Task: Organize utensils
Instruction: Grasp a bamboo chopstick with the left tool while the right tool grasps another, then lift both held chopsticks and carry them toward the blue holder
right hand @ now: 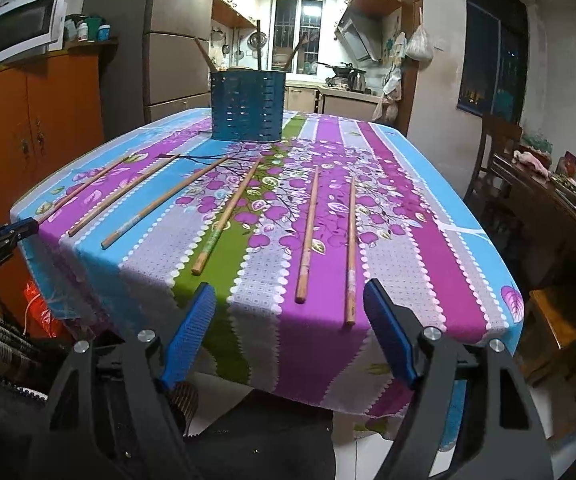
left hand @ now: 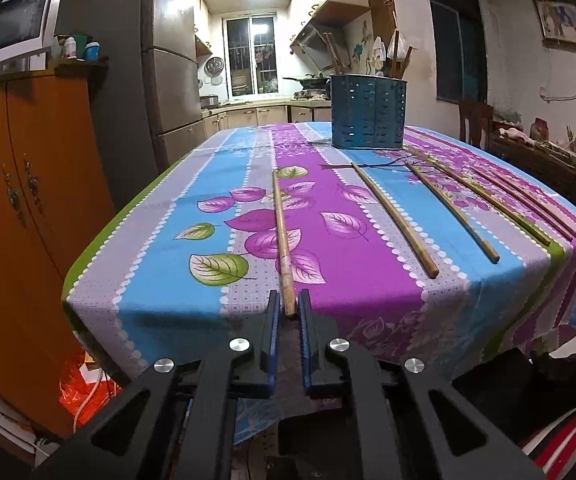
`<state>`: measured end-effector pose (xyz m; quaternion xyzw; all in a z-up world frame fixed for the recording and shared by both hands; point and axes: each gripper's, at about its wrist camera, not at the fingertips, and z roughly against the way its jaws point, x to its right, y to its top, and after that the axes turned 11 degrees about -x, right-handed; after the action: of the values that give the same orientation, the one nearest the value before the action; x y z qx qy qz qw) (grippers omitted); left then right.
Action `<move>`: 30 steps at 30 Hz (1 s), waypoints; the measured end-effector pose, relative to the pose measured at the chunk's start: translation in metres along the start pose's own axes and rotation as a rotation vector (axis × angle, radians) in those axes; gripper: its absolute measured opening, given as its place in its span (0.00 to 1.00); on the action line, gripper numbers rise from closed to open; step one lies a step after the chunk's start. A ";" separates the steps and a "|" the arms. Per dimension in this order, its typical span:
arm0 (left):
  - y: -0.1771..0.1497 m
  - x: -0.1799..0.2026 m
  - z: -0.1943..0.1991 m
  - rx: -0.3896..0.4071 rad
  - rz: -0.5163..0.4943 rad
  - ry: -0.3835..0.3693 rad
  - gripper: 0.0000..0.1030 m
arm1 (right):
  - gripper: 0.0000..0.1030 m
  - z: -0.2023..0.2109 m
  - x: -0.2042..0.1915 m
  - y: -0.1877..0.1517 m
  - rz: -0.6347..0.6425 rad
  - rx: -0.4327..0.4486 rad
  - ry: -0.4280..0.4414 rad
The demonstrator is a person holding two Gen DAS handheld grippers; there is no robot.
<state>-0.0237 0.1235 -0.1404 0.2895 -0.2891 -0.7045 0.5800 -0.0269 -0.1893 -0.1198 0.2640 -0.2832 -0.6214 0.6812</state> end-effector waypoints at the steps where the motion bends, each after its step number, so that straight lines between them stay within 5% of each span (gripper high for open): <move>1: 0.000 0.001 0.000 0.003 -0.005 0.003 0.10 | 0.71 0.000 -0.001 0.000 0.002 0.002 0.001; 11: 0.007 -0.003 0.005 0.046 0.033 0.011 0.07 | 0.62 0.002 0.001 -0.001 -0.009 0.016 0.007; 21: 0.013 0.001 0.003 0.049 0.022 0.013 0.07 | 0.24 -0.009 0.003 -0.001 -0.011 0.006 0.008; 30: 0.017 0.002 0.002 0.038 0.017 0.017 0.07 | 0.14 -0.037 0.007 0.002 -0.048 -0.020 0.008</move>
<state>-0.0140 0.1193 -0.1268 0.3041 -0.2998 -0.6914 0.5827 0.0012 -0.1963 -0.1443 0.2665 -0.2679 -0.6393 0.6697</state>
